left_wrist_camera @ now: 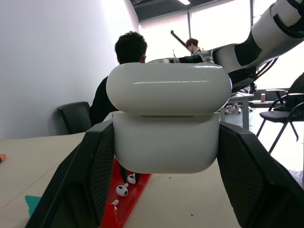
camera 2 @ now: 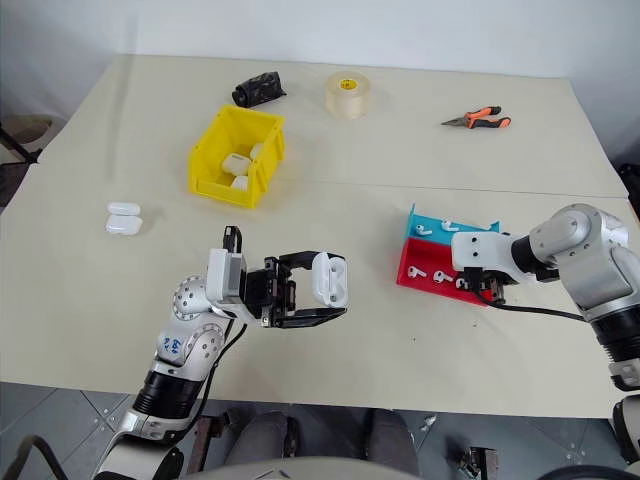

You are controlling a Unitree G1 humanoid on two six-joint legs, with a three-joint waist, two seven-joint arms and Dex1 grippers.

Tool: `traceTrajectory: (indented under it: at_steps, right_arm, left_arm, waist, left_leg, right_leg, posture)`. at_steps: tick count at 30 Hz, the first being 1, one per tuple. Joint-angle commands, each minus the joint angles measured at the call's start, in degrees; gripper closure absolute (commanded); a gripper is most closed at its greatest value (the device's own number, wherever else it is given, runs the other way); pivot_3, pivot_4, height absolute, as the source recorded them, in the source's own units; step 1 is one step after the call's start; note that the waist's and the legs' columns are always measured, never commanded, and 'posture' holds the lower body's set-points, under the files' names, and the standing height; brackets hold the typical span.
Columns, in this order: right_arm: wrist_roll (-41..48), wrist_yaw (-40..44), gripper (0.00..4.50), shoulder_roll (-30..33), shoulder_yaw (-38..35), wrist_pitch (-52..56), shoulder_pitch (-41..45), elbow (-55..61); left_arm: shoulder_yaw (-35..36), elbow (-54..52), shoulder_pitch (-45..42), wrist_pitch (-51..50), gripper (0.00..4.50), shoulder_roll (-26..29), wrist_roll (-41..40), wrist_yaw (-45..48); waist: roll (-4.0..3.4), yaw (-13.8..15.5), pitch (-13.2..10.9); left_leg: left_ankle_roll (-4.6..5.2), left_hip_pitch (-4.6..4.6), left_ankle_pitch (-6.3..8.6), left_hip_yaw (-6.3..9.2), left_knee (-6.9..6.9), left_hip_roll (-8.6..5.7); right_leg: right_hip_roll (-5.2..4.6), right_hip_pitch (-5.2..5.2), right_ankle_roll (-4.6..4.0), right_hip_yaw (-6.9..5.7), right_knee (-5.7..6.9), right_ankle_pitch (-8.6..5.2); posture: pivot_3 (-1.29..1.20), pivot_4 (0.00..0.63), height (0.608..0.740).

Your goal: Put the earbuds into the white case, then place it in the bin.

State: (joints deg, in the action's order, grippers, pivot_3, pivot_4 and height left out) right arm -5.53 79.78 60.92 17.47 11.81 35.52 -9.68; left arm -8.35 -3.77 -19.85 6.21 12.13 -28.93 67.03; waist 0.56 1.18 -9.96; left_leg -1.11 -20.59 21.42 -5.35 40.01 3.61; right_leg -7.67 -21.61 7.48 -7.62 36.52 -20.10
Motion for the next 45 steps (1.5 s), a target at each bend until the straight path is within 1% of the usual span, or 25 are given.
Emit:
traceTrajectory:
  at_steps: [1,6,11,13,15,17,20,23,27,32,40,45]
  right_arm:
    - [-0.67,-0.07,4.00,-0.51,-0.61,0.68,-0.09,-0.25]
    - [1.88,0.42,4.00,0.93,-3.68,1.67,-0.99,2.27]
    - [13.19,3.46,4.00,1.39,-12.50,4.92,-4.79,8.94]
    - [18.25,2.37,4.00,-0.40,-17.29,4.91,-8.47,11.76]
    - [24.02,1.97,4.00,-3.01,-21.47,4.19,-12.31,15.53]
    - [30.67,-0.11,4.00,-7.40,-25.47,5.09,-15.10,20.09]
    - [38.01,-6.14,4.00,-14.52,-29.38,6.70,-17.75,26.39]
    - [43.62,-12.96,4.00,-22.02,-31.62,6.16,-19.71,31.46]
    - [46.62,-21.17,4.00,-30.71,-31.03,4.85,-21.48,36.48]
    - [49.45,-27.09,4.00,-36.07,-28.87,5.33,-22.46,39.80]
    - [47.55,-27.21,4.00,-39.01,-22.93,1.97,-26.37,41.07]
    - [45.43,-25.37,4.00,-39.29,-20.97,-1.37,-27.16,38.07]
  left_arm:
    - [0.25,-1.48,-0.65,0.38,1.69,-0.19,-1.03,-0.23]
    - [0.38,-0.57,-0.85,-0.02,1.69,0.21,-1.81,1.18]
    - [1.01,1.87,-1.85,-0.41,1.69,0.66,-2.60,3.42]
    - [1.44,3.70,-3.15,-0.41,1.69,0.33,-2.66,3.73]
    - [1.88,5.48,-4.12,0.84,1.69,-0.12,-2.25,4.15]
    - [1.96,6.69,-4.81,1.06,1.69,-0.22,-2.28,5.10]
    - [1.82,7.99,-5.94,-0.65,1.69,-0.03,-3.20,6.91]
    - [1.85,9.27,-6.99,-2.08,1.69,-0.08,-3.46,8.04]
    - [2.14,10.08,-8.15,-3.81,1.69,-0.36,-3.84,8.66]
    - [1.83,9.29,-8.24,-6.32,1.69,-0.62,-4.19,8.29]
    - [1.58,7.93,-8.64,-8.92,1.69,-1.55,-4.20,7.89]
    - [1.73,7.50,-8.68,-9.21,1.69,-1.68,-3.99,7.75]
  waist:
    - [0.00,-0.01,0.00]
    - [0.00,0.03,0.00]
    - [-0.01,0.12,-0.01]
    - [0.00,0.28,-0.01]
    - [0.01,0.27,-0.02]
    - [0.02,0.24,-0.01]
    - [0.01,0.02,-0.01]
    - [0.01,0.11,-0.01]
    - [0.00,0.18,-0.01]
    - [0.00,0.12,-0.01]
    - [0.00,0.09,-0.01]
    - [0.00,0.09,0.00]
  left_leg:
    - [0.00,0.00,0.00,0.00,0.00,0.00]
    - [0.00,0.00,0.00,0.00,0.00,0.00]
    - [0.00,-0.01,0.00,0.00,0.00,-0.01]
    - [0.00,-0.01,0.00,0.00,0.00,0.00]
    - [0.00,-0.02,0.00,0.03,0.01,-0.01]
    - [0.00,-0.02,0.00,0.04,0.00,-0.01]
    - [0.00,-0.01,0.00,0.04,0.00,0.00]
    - [0.00,-0.01,0.00,0.07,-0.01,0.01]
    - [0.00,-0.01,0.00,0.07,-0.02,-0.01]
    - [0.00,-0.01,0.00,0.08,-0.03,-0.03]
    - [0.00,-0.01,0.00,0.07,-0.05,-0.03]
    - [0.00,0.00,0.00,0.07,-0.06,-0.03]
  right_leg:
    - [0.00,0.00,0.00,0.00,0.00,0.00]
    - [0.00,0.00,0.00,0.00,0.00,0.00]
    - [0.00,0.00,0.00,0.00,-0.01,0.00]
    - [0.00,0.00,0.00,0.00,-0.01,0.00]
    - [0.00,0.00,0.00,-0.03,0.00,0.00]
    - [0.01,0.02,0.01,-0.04,-0.01,0.01]
    - [0.03,0.01,0.01,-0.02,0.02,0.01]
    - [0.06,0.00,0.01,-0.03,0.03,0.01]
    - [0.04,0.00,0.01,-0.02,0.04,0.01]
    - [0.05,0.00,0.02,-0.02,0.04,0.01]
    - [0.05,0.00,0.02,-0.01,0.03,0.01]
    - [0.06,0.00,0.02,0.00,0.03,0.01]
  posture:
    - [0.00,0.150,0.740]
    - [0.00,0.150,0.740]
    - [0.00,0.150,0.740]
    - [0.00,0.150,0.740]
    - [0.00,0.150,0.740]
    - [0.00,0.150,0.740]
    - [0.00,0.150,0.740]
    - [0.00,0.150,0.740]
    - [0.00,0.150,0.740]
    - [0.00,0.150,0.740]
    - [0.00,0.150,0.740]
    - [0.00,0.150,0.740]
